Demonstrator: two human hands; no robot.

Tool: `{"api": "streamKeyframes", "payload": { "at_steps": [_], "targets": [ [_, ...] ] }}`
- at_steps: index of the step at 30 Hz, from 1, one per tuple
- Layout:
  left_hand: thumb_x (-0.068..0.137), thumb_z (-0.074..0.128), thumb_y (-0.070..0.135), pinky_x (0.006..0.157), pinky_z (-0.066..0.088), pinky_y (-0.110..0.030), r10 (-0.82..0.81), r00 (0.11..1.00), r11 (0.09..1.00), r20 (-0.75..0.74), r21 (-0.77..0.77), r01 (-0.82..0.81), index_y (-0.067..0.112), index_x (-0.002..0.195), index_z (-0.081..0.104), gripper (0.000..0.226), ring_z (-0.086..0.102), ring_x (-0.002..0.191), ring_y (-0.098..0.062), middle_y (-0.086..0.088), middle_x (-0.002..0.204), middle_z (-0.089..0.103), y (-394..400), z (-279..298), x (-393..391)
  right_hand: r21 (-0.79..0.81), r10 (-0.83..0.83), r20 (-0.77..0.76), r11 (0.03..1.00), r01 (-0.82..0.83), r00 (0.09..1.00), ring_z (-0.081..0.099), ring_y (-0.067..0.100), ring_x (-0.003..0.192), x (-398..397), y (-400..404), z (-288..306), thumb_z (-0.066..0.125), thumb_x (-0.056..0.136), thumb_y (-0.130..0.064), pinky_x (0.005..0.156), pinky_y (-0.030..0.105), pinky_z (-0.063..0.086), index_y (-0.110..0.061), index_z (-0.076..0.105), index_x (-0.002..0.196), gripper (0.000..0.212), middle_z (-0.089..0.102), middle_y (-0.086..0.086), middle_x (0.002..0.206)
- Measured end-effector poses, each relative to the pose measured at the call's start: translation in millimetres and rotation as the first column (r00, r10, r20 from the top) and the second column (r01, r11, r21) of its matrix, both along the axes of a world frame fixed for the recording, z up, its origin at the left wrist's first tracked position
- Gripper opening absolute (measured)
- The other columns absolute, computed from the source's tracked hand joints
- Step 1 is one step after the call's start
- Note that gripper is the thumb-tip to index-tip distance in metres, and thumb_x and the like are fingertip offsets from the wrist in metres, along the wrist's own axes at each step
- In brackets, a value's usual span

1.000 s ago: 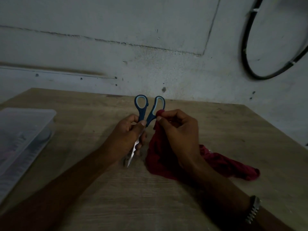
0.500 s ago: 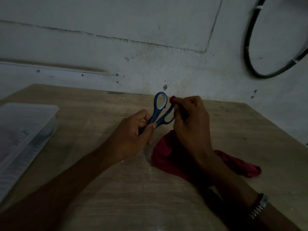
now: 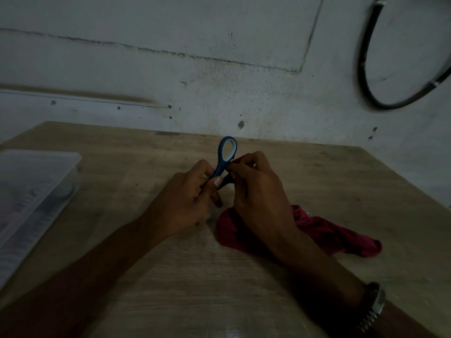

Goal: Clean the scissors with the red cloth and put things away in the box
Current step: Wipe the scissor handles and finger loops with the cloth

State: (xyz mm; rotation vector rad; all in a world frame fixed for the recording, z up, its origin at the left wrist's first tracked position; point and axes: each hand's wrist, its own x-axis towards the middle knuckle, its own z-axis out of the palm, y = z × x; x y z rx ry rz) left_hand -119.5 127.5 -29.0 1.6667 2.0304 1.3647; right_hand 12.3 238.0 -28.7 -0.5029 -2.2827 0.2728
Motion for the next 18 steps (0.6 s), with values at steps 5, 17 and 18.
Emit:
{"api": "streamKeyframes", "payload": {
  "at_steps": [5, 17, 18],
  "targets": [
    [0.106, 0.037, 0.036, 0.043, 0.047, -0.021, 0.002, 0.937, 0.996, -0.350, -0.086, -0.034, 0.023, 0.114, 0.043, 0.016, 0.063, 0.048, -0.002, 0.013, 0.086, 0.075, -4.2, 1.7, -10.0, -0.014, -0.019, 0.005, 1.000, 0.019, 1.000, 0.067, 0.016, 0.088, 2.4, 5.2, 3.0, 0.065, 0.099, -0.002, 0.077, 0.035, 0.063, -0.009, 0.076, 0.123, 0.027, 0.061, 0.005, 0.115],
    [0.107, 0.036, 0.039, 0.047, 0.053, -0.035, 0.008, 0.971, 0.996, -0.238, -0.082, -0.028, 0.026, 0.109, 0.043, 0.015, 0.061, 0.040, -0.005, 0.006, 0.069, 0.073, -5.1, 0.8, -10.8, -0.005, -0.058, 0.039, 0.998, 0.058, 0.998, 0.066, 0.020, 0.089, -0.9, -9.6, 2.9, 0.066, 0.095, 0.003, 0.076, 0.027, 0.058, -0.004, 0.075, 0.124, 0.031, 0.061, 0.008, 0.115],
    [0.107, 0.036, 0.039, 0.048, 0.054, -0.037, 0.005, 0.968, 0.995, -0.252, -0.095, -0.030, 0.027, 0.109, 0.043, 0.015, 0.062, 0.042, -0.006, 0.003, 0.072, 0.074, -4.7, -0.5, -11.7, -0.009, -0.050, 0.053, 0.999, 0.051, 0.997, 0.065, 0.020, 0.088, -0.4, -9.4, 2.6, 0.067, 0.095, 0.003, 0.075, 0.029, 0.059, -0.004, 0.075, 0.122, 0.030, 0.061, 0.008, 0.114]
  ]
}}
